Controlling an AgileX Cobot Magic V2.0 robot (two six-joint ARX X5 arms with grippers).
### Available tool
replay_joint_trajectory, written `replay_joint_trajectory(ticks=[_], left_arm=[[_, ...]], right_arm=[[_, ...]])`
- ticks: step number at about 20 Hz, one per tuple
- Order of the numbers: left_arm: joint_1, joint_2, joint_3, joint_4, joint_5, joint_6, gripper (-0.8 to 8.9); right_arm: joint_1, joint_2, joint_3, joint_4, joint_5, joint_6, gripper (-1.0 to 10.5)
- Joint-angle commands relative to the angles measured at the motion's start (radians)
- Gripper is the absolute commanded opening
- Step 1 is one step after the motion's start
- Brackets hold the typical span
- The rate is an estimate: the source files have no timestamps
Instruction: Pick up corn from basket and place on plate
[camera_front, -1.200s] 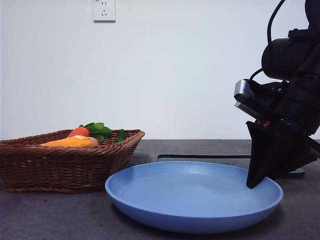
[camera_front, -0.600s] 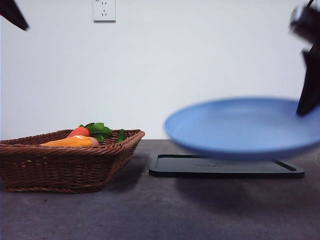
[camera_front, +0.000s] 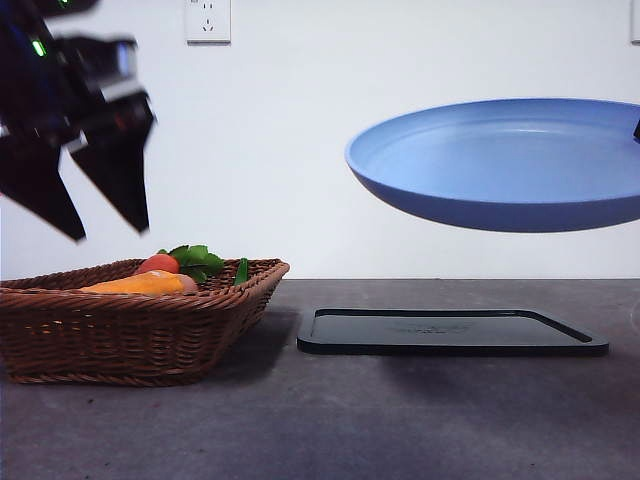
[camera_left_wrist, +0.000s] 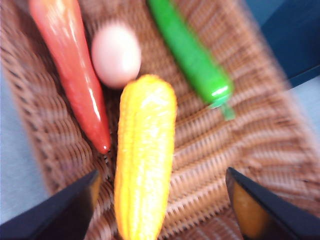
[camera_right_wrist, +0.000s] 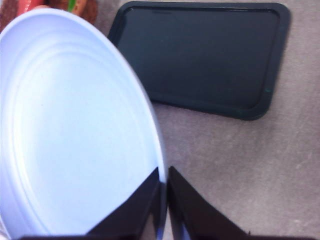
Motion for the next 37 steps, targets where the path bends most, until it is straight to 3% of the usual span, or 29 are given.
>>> replay_joint_trajectory(ticks=[1, 10, 20, 28, 37], left_arm=[[-0.014, 0.067, 0.024, 0.023, -0.011, 0.024, 4.06], [-0.027, 0.183, 0.024, 0.058, -0.056, 0.032, 4.0], [-0.05, 0.224, 0.024, 0.051, -0.056, 0.031, 1.99], [-0.051, 0.222, 0.107, -0.034, -0.048, 0.012, 1.77], [-0.078, 0.158, 0.323, -0.128, 0.252, -0.046, 1.76]], right_arm=[[0.002, 0.003, 0.009, 0.009, -0.008, 0.003, 0.0], [0.002, 0.003, 0.009, 0.016, -0.009, 0.002, 0.0], [0.002, 0.004, 0.009, 0.031, -0.009, 0.002, 0.0], [0.002, 0.005, 0.009, 0.031, -0.009, 0.005, 0.0], [0.002, 0.101, 0.009, 0.079, -0.007, 0.042, 0.0]])
